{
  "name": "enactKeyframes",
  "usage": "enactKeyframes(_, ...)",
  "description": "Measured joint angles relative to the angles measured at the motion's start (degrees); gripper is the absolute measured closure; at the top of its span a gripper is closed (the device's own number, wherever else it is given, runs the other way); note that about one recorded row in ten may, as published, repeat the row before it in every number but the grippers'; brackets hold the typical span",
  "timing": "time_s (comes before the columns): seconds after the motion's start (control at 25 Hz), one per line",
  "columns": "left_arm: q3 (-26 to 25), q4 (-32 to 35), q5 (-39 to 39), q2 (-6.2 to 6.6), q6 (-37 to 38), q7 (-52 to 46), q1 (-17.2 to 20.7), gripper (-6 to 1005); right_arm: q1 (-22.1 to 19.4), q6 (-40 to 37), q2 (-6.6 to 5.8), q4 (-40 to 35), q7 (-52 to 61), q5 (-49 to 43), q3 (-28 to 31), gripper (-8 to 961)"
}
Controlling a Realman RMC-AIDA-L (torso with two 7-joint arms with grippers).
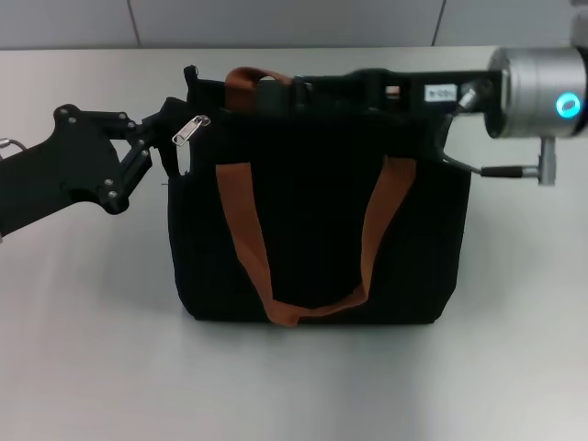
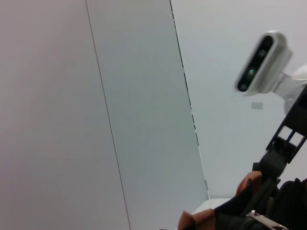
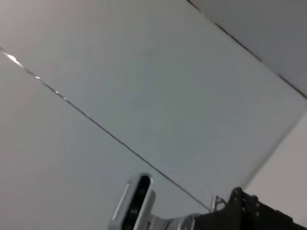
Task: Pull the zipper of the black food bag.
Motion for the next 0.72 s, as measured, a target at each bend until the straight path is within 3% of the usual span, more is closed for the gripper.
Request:
enactKeyframes(0.44, 0.1, 0.7, -0.1, -0.45, 1.5, 0.2, 0.1, 981, 4.2, 3.1, -0.11, -0.9, 9.1, -5.1, -0.4, 144)
enactKeyframes(0.72, 0.4, 0.7, -0.2, -0.48, 1.5, 0.2, -0.3, 981, 5.5, 4.6, 0.14, -1.5, 12.7, -5.2, -4.5, 144)
